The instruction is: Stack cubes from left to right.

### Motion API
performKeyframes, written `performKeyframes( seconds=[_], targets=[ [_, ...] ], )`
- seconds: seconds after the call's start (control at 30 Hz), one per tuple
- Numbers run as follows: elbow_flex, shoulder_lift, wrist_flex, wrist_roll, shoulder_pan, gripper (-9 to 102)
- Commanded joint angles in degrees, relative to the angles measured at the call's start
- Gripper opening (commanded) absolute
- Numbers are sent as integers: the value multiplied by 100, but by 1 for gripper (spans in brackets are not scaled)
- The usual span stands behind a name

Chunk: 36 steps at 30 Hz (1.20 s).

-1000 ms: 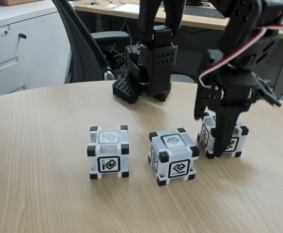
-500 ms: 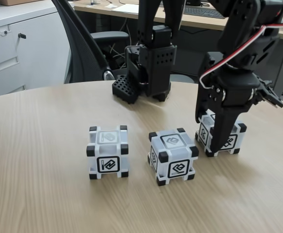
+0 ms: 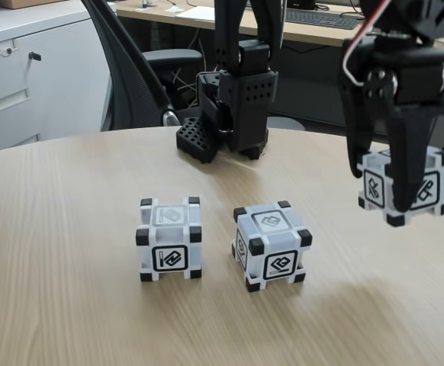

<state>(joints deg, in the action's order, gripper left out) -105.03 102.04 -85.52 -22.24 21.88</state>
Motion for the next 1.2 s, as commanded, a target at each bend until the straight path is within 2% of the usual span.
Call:
performKeyframes(
  seconds=[0.0,0.2,1.17],
  targets=[
    [334,352,-88,70,-70,0],
    [334,352,-571,229,-668,0],
    [334,255,-589,2259,-4052,0]
  ],
)
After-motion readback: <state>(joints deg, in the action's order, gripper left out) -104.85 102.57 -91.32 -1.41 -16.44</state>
